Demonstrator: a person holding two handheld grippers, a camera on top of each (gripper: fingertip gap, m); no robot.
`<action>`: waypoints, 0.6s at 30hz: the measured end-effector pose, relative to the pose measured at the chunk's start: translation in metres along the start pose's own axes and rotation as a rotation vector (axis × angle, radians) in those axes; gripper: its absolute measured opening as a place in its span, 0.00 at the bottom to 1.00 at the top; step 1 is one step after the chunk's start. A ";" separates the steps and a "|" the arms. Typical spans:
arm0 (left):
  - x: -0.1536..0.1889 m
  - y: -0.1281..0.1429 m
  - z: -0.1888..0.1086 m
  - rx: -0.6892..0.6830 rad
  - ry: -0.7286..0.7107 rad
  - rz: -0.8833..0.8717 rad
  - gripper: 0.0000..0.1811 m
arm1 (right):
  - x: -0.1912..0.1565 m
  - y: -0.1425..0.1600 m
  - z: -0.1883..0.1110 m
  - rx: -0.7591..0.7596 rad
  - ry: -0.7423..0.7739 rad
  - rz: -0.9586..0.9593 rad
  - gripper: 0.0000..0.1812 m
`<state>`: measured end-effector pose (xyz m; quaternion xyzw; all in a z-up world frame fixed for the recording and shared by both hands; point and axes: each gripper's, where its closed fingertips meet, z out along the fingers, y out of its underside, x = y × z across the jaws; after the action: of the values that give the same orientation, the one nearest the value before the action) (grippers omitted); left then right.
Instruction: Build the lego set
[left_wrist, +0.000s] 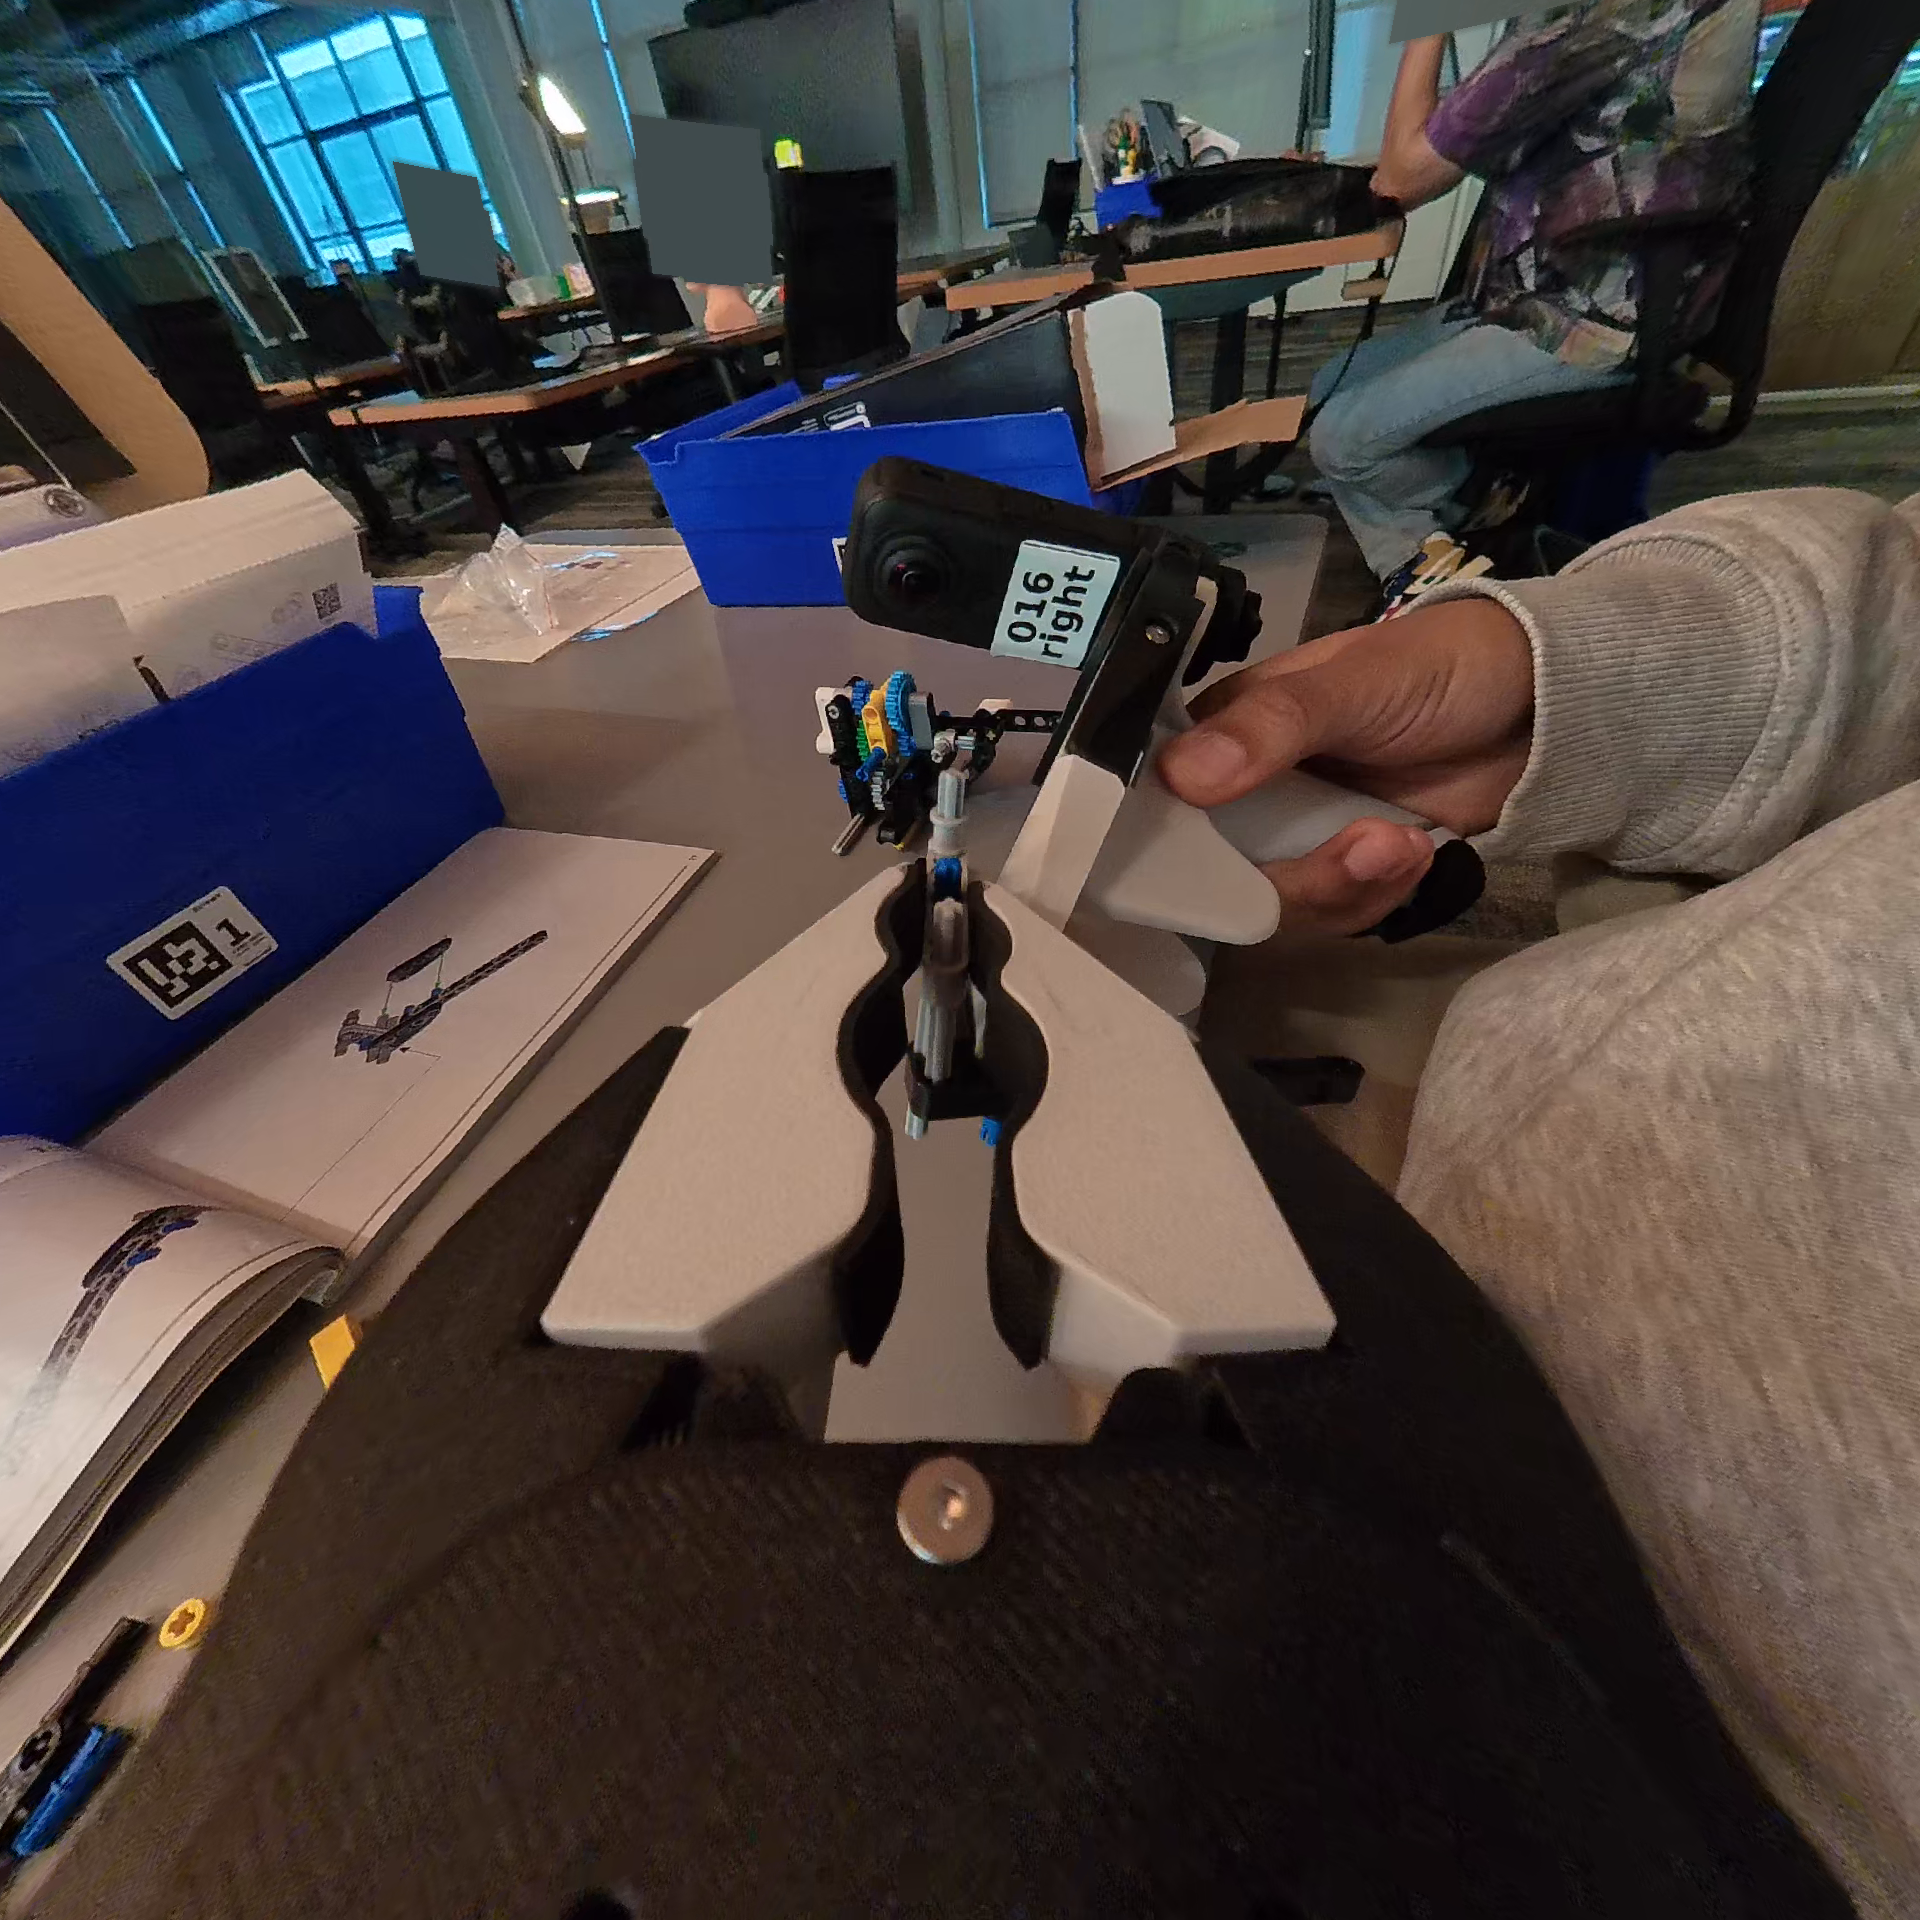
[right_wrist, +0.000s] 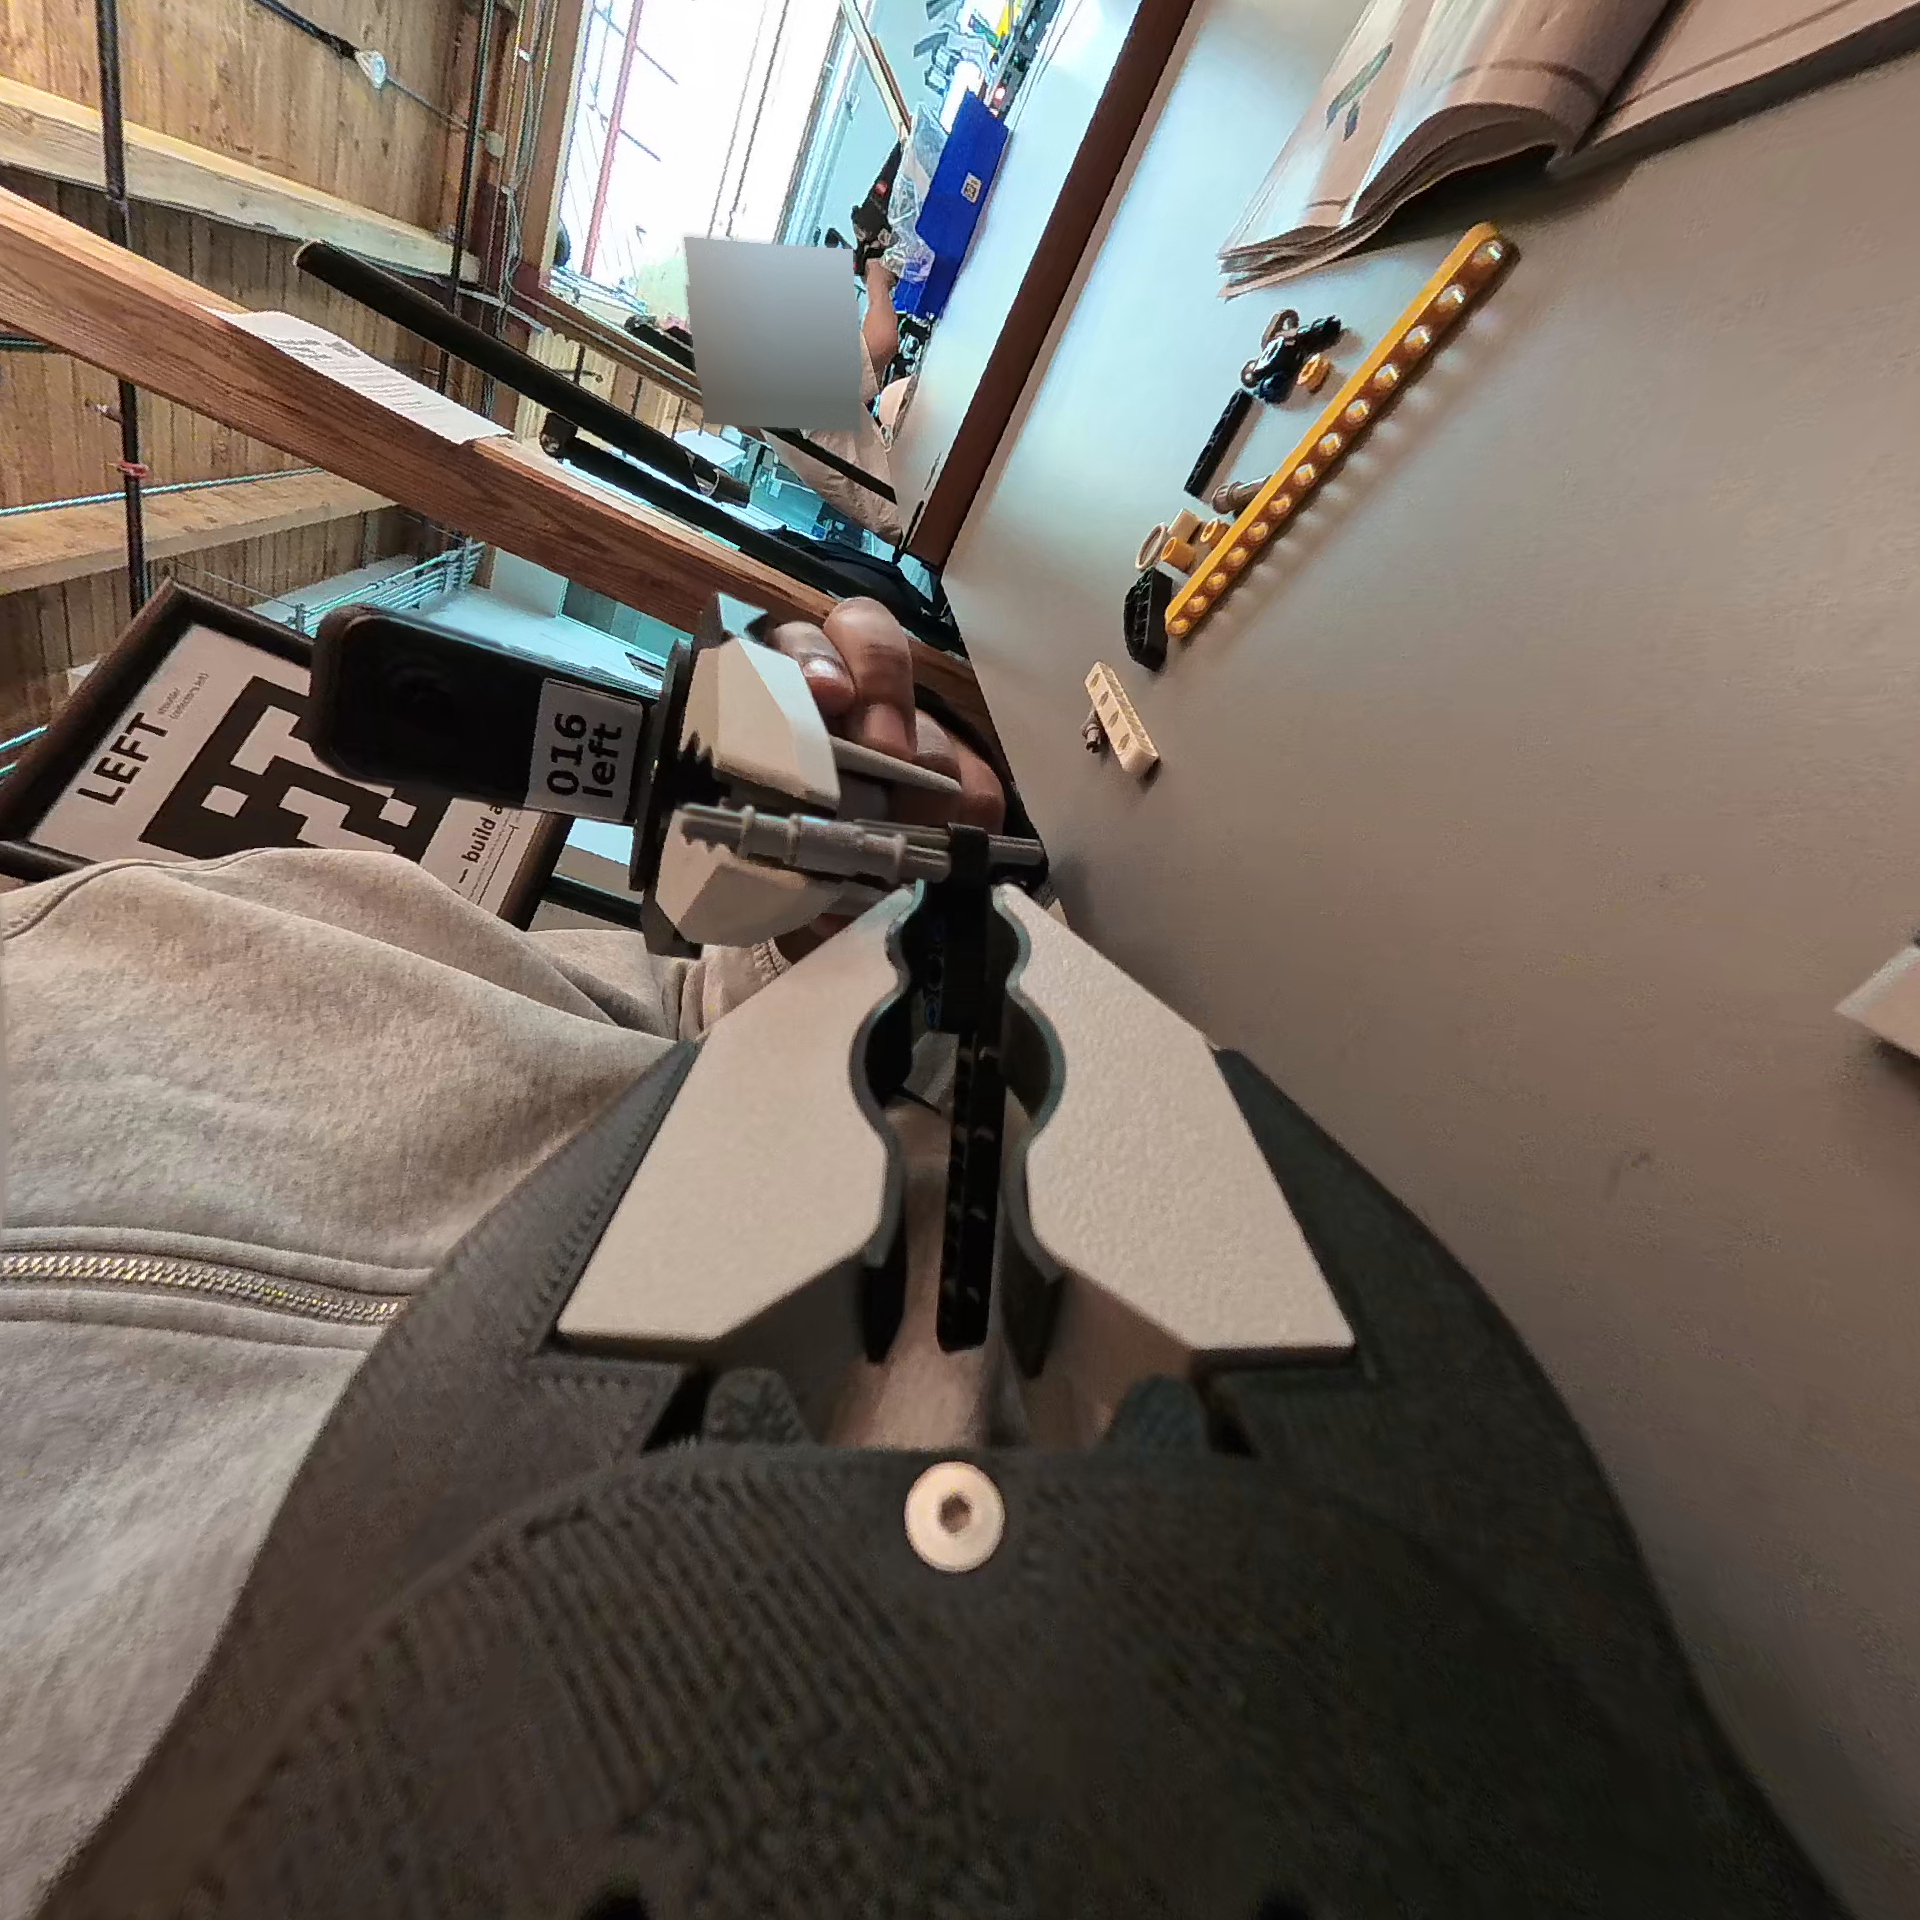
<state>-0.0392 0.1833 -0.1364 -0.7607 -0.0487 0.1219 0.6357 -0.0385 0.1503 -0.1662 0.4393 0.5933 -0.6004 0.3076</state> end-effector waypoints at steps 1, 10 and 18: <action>0.000 0.001 0.000 -0.003 -0.001 0.004 0.02 | 0.000 0.000 0.000 0.002 0.001 0.003 0.05; 0.000 0.004 0.001 -0.016 -0.004 0.005 0.02 | -0.002 0.000 -0.001 0.001 0.000 -0.003 0.05; -0.001 0.003 0.001 -0.004 -0.004 -0.014 0.02 | -0.003 -0.001 -0.002 0.003 -0.005 -0.008 0.05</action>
<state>-0.0407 0.1829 -0.1390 -0.7615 -0.0554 0.1189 0.6347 -0.0374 0.1514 -0.1627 0.4361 0.5932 -0.6036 0.3060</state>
